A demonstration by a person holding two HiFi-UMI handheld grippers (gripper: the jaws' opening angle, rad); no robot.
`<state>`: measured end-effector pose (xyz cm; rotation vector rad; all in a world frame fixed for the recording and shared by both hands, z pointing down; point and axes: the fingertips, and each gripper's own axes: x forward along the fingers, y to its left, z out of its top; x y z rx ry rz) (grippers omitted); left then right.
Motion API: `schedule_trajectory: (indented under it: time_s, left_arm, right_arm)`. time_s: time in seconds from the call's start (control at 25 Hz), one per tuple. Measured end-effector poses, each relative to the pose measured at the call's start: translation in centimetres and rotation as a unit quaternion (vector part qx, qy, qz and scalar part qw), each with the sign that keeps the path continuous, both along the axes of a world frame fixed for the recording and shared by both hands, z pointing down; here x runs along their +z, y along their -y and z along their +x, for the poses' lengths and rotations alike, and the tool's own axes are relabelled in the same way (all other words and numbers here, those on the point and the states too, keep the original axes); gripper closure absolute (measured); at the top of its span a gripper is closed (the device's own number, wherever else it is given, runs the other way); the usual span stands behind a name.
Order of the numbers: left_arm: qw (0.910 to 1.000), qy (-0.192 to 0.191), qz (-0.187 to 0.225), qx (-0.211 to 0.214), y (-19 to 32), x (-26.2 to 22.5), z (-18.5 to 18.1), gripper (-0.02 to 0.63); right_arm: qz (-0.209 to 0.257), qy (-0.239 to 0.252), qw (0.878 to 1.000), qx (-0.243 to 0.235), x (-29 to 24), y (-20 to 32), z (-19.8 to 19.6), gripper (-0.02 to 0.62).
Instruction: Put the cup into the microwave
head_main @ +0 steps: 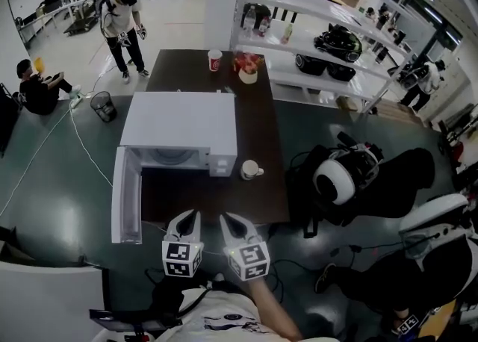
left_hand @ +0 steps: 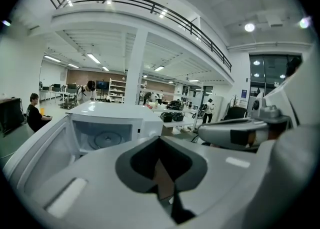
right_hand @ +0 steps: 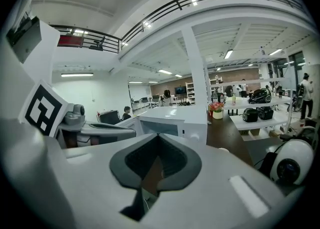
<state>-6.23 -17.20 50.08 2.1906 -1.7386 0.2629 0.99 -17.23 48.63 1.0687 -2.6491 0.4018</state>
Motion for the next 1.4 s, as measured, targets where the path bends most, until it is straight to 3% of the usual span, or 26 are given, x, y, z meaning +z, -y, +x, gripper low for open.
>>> schedule_trajectory:
  time_s: [0.4, 0.76, 0.96, 1.28, 1.4]
  left_arm:
    - [0.9996, -0.026, -0.013, 0.002, 3.2, 1.5, -5.1, 0.607]
    - [0.996, -0.051, -0.068, 0.027, 2.5, 4.3, -6.1, 0.606]
    - [0.9926, -0.04, -0.101, 0.054, 2.2, 6.9, -3.4, 0.606]
    - [0.9886, -0.008, -0.14, 0.055, 4.7, 10.3, -0.9, 0.606]
    - [0.9863, 0.0, -0.158, 0.05, 5.2, 10.5, -1.0, 0.606]
  right_arm:
    - [-0.005, -0.024, 1.0, 0.019, 0.9, 3.5, -3.4, 0.594]
    - [-0.051, -0.055, 0.997, 0.035, 3.2, 1.9, -4.3, 0.594]
    - [-0.084, -0.055, 0.993, 0.055, 5.3, 1.4, -2.0, 0.594]
    - [-0.107, -0.075, 0.988, 0.078, 10.1, 6.3, 2.6, 0.592]
    - [-0.118, -0.08, 0.985, 0.099, 11.6, 9.3, 4.2, 0.532]
